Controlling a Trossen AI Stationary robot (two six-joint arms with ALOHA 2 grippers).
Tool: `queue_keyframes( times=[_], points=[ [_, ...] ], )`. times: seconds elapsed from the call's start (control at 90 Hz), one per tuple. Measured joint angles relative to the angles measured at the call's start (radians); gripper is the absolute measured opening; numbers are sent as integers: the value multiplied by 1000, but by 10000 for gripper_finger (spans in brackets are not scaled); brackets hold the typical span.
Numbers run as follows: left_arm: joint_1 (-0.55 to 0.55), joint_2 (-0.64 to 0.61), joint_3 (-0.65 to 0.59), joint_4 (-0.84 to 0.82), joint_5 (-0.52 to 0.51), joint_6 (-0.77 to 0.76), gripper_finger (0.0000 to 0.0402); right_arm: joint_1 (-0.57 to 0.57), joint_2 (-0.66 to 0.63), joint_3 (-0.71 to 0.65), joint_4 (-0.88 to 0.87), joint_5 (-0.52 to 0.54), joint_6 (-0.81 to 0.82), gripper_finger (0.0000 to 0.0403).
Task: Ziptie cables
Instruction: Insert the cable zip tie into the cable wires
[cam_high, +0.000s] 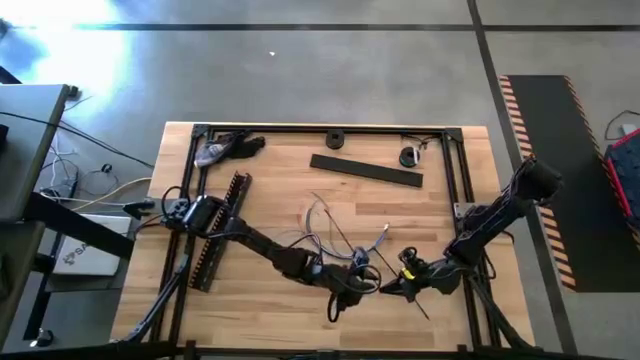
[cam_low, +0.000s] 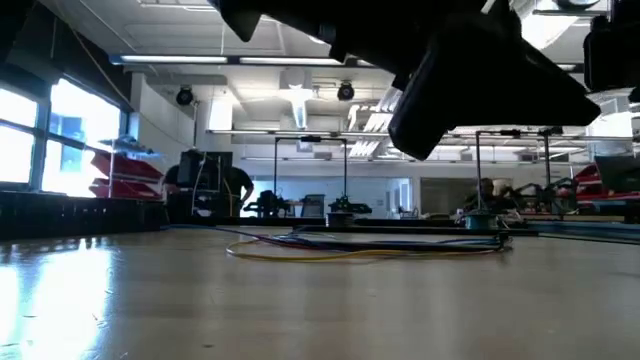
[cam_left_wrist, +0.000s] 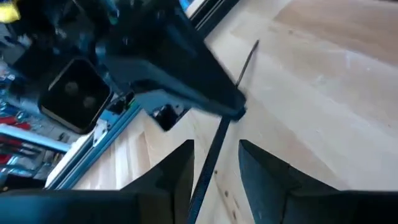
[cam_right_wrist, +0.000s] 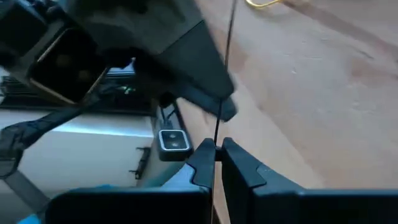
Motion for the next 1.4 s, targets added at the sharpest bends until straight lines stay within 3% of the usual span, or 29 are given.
queue_keyframes(
  times=[0.122, 0.333, 0.533, 0.889, 1.067, 1.222, 1.4],
  points=[
    [-3, 0, 0, 1, -37, 0, 84, 0, 0, 0, 23, 14, -14, 0],
    [-21, 0, 0, 1, -101, 0, 9, 0, 0, 0, 25, 21, -16, 0],
    [-26, 0, 0, 3, -115, -4, 1, 0, 0, 0, 26, 21, -116, 5],
    [-25, 0, 0, 4, -108, -65, 0, 12, -89, 0, -50, -75, -494, 120],
    [-19, 0, 0, 5, -107, -109, 0, 72, -135, 135, -375, -42, -764, 132],
    [-19, 0, 0, 7, -106, -135, 0, 132, -93, 366, -793, 172, -973, 122],
    [-19, 1, 0, 17, -103, -138, 0, 130, 18, 517, -939, 177, -1268, 119]
  ],
)
